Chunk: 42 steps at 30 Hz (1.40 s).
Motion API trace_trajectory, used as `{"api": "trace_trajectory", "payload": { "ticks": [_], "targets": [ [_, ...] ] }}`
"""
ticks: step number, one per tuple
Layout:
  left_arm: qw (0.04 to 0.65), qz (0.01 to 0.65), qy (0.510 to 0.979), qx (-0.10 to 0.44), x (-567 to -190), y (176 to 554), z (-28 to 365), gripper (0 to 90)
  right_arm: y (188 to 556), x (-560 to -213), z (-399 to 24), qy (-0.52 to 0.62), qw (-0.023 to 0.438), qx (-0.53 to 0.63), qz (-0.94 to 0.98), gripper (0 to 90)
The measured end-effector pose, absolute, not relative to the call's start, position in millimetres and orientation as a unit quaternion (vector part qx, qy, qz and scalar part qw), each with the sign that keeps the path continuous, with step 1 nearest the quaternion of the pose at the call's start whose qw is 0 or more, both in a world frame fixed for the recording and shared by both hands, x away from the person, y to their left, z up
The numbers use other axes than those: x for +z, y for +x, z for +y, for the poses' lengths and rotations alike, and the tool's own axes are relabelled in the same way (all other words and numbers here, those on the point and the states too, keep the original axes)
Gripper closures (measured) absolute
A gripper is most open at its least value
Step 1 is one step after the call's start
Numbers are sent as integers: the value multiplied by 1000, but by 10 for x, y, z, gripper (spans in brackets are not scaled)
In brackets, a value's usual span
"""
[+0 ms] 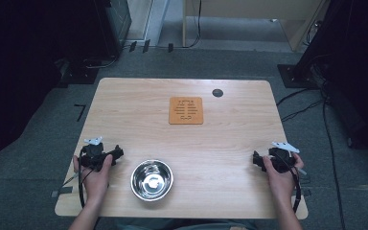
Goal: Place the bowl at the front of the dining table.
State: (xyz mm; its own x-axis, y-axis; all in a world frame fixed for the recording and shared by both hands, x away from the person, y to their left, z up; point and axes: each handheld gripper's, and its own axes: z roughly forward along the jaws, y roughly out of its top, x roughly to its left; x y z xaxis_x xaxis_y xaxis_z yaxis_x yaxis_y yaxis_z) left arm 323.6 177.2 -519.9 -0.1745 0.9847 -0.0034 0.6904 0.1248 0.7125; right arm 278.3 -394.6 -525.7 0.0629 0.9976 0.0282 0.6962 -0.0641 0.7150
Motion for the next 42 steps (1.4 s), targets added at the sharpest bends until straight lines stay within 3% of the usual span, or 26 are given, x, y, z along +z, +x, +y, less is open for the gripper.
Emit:
{"api": "trace_trajectory", "payload": {
  "ticks": [23,42],
  "targets": [
    [252,702,599,292,-5198,3190,1788,0,2784,-5095,-3837,690,287,309,588,64],
    [255,698,602,292,-5200,3182,1786,0,2765,-4884,-3379,644,277,353,619,64]
  ]
}}
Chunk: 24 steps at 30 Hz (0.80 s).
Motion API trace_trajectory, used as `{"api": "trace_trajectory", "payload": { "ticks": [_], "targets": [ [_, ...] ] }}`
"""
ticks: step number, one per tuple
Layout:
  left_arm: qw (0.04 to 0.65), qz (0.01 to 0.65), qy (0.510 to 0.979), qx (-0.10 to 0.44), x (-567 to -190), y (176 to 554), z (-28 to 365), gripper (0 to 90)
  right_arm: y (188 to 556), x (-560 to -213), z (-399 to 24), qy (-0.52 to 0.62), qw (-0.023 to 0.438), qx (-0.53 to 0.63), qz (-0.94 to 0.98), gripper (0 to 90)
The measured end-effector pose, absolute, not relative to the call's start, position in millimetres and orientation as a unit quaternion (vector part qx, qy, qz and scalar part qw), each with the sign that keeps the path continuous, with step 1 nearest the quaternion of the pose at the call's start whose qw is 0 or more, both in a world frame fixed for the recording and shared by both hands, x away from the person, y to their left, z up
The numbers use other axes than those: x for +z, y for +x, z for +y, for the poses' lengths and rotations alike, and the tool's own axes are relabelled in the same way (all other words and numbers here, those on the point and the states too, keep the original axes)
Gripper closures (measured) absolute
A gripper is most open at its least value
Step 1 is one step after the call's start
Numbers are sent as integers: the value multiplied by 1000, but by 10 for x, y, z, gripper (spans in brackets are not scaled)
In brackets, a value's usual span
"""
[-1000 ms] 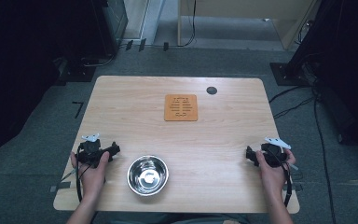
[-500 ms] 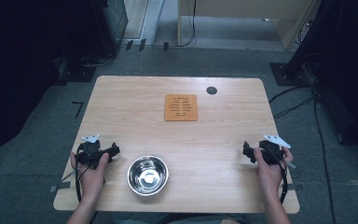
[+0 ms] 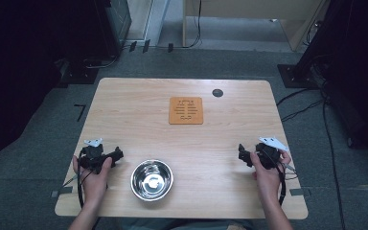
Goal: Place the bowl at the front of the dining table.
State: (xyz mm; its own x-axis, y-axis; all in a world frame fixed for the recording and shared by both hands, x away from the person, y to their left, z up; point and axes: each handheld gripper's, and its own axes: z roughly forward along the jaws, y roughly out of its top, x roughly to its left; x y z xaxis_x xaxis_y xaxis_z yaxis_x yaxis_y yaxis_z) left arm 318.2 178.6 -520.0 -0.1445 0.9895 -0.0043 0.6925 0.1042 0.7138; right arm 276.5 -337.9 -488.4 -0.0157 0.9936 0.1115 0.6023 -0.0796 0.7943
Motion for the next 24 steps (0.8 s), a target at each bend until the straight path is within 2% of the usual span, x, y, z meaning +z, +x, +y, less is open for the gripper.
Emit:
{"api": "trace_trajectory", "payload": {
  "ticks": [24],
  "targets": [
    [257,693,609,289,-5200,3183,1780,0,2911,-4719,-2699,590,259,378,664,68]
  ]
}}
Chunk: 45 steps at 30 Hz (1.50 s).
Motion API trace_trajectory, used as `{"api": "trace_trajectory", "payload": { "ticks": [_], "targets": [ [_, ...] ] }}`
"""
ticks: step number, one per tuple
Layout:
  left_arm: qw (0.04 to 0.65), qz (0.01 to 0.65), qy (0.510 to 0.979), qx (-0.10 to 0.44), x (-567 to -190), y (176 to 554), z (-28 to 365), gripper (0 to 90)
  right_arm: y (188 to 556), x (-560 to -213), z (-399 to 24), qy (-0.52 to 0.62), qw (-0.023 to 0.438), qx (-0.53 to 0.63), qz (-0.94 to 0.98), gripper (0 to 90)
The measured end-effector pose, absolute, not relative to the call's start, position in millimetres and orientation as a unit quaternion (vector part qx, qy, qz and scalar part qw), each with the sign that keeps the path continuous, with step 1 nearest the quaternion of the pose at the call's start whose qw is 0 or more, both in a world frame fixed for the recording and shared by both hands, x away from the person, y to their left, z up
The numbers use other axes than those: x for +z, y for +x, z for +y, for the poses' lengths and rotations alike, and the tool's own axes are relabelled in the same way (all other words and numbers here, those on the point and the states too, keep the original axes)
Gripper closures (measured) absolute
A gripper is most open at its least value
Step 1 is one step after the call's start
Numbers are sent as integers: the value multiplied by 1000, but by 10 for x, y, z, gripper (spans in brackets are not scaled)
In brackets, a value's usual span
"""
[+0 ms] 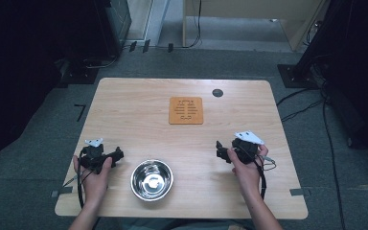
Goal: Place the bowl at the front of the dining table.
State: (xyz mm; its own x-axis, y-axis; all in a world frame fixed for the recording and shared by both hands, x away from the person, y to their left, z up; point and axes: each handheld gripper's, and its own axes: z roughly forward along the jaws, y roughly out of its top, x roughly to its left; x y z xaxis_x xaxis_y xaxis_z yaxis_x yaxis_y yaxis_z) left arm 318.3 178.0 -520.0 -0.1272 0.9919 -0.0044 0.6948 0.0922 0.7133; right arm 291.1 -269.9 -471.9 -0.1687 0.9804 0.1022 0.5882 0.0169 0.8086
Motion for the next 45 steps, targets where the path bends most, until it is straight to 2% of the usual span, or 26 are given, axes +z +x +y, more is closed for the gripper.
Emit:
{"api": "trace_trajectory", "payload": {
  "ticks": [22,45],
  "targets": [
    [257,691,612,288,-5198,3183,1778,0,3023,-4674,-2083,553,235,389,698,68],
    [258,690,613,288,-5198,3183,1778,0,2884,-4658,-1673,516,199,410,726,68]
  ]
}}
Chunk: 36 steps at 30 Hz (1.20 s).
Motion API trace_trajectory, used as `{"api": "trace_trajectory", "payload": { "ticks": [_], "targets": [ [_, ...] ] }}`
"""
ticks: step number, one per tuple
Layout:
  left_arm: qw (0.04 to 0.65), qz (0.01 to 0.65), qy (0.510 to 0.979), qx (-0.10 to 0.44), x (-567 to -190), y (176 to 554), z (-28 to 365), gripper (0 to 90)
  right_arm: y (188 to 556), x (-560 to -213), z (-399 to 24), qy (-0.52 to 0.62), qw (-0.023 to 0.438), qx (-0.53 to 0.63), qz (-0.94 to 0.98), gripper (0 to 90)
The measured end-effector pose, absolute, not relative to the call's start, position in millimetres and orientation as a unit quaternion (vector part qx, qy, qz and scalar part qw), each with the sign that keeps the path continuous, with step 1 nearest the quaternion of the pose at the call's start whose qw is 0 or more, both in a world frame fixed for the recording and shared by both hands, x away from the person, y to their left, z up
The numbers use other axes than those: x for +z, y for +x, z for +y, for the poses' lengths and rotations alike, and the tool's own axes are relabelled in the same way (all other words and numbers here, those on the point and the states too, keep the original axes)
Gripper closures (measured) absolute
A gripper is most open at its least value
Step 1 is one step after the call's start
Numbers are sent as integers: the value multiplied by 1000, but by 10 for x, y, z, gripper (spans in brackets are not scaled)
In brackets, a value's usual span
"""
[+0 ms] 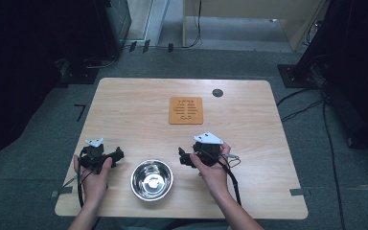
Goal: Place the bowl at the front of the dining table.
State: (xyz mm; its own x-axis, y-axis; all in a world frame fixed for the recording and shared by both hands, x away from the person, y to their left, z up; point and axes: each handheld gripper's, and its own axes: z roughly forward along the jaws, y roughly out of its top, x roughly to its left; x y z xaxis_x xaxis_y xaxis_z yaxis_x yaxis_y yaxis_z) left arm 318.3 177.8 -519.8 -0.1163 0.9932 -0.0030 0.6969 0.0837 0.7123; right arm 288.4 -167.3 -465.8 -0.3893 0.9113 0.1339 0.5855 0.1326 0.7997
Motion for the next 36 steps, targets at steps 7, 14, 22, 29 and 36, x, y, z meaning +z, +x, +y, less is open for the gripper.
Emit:
{"api": "trace_trajectory", "payload": {
  "ticks": [7,14,22,29,36],
  "targets": [
    [258,689,614,287,-5198,3183,1775,0,2835,-4662,-1591,507,181,416,733,68],
    [258,689,614,287,-5198,3183,1775,0,2785,-4672,-1500,495,169,421,741,68],
    [259,688,614,287,-5198,3183,1774,0,2745,-4714,-1400,483,143,427,751,68],
    [258,688,615,287,-5198,3183,1775,0,2698,-4763,-1308,460,131,440,760,154],
    [258,688,615,287,-5198,3183,1775,0,2683,-4849,-1206,450,104,433,774,136]
  ]
}}
